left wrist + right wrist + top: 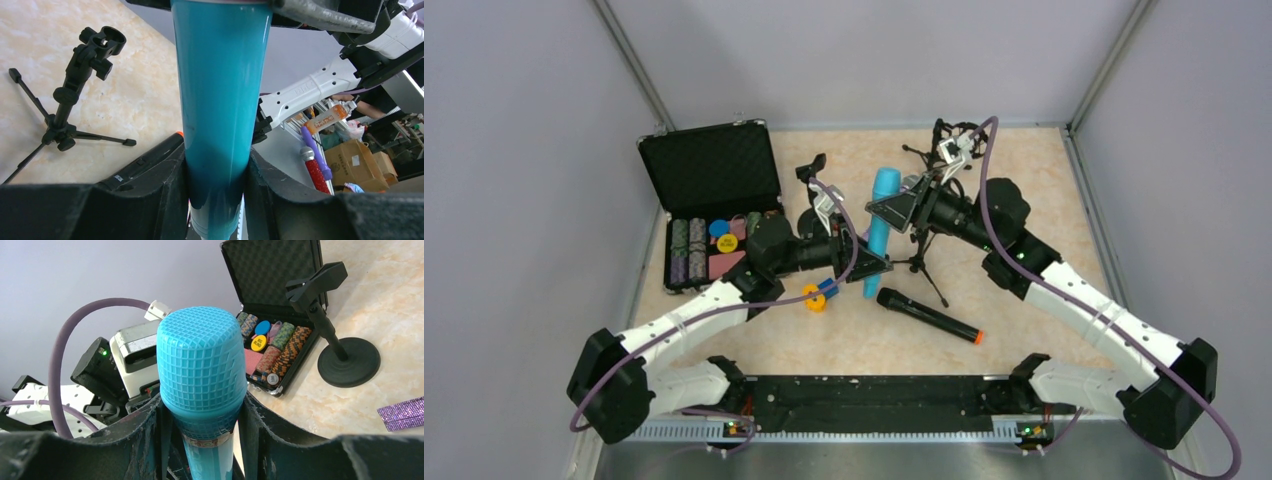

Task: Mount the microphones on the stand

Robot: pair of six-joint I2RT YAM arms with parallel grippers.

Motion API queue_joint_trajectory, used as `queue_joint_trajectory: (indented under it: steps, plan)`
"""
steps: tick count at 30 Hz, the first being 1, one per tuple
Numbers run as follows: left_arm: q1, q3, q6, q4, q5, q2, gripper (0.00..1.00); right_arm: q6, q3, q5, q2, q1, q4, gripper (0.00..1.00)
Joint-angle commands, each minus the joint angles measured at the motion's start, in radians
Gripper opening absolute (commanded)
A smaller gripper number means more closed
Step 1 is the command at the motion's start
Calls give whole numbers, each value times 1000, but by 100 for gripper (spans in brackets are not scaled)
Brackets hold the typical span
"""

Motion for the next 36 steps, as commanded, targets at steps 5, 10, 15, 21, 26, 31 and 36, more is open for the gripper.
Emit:
queue_joint_trajectory:
  steps: [5,10,15,21,26,31,36]
  plan:
    - [-4,-73,-42,104,-127,-54,0,31,-28,-24,-11,-8,109,76]
    - [-5,-109,-46,140,-177,-95,0,29,-44,-47,-26,-11,98,99]
    - [-4,-101,-40,133,-152,-104,0,35,-55,-71,-23,-14,91,99]
    - [-4,-93,-39,130,-117,-108,0,35,-57,-103,12,-15,110,96]
    - [-4,-98,-31,129,-96,-115,0,48,-53,-152,59,-15,185,87]
    - [-4,-97,-29,126,-82,-112,0,55,-18,-195,116,-15,201,74]
    - [-4,-97,-23,114,-74,-103,0,58,-27,-187,109,-15,225,51]
